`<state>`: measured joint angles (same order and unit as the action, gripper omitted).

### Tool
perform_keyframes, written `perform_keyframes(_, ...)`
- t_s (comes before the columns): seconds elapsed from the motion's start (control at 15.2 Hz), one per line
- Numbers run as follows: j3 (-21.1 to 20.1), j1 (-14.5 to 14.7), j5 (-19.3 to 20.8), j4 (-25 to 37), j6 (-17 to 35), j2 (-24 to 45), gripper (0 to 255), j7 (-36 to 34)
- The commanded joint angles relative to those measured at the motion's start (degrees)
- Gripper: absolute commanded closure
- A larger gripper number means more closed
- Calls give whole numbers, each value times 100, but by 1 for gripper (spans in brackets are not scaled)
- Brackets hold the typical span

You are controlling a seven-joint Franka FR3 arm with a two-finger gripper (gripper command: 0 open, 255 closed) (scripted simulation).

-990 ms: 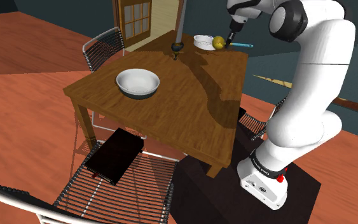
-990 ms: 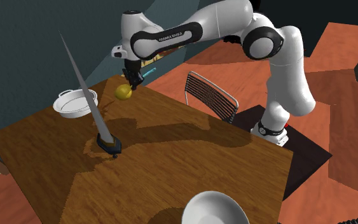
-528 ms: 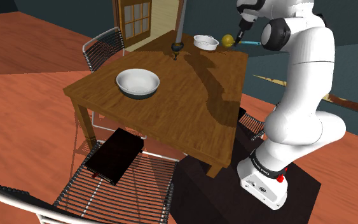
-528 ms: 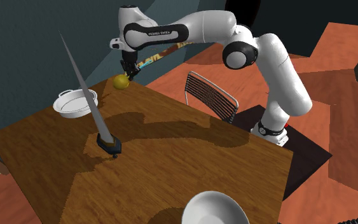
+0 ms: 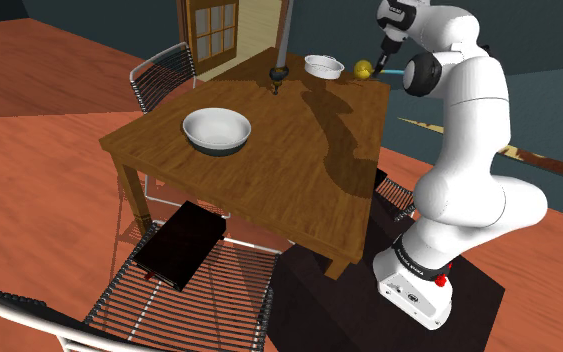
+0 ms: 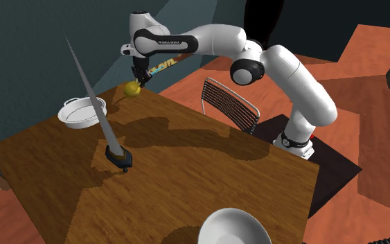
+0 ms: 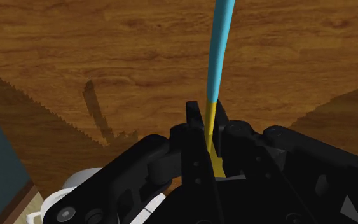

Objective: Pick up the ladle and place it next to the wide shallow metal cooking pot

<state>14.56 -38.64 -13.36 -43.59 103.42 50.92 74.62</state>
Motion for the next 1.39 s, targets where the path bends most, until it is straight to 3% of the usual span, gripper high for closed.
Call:
perform_keyframes(0.0,4,32,-4,-244,195,-50,255,27)
perform_keyframes(0.99,-18,170,-65,-1432,1352,-57,255,164)
perform_keyframes(1.32,-21,173,-70,-1466,1398,-44,255,169)
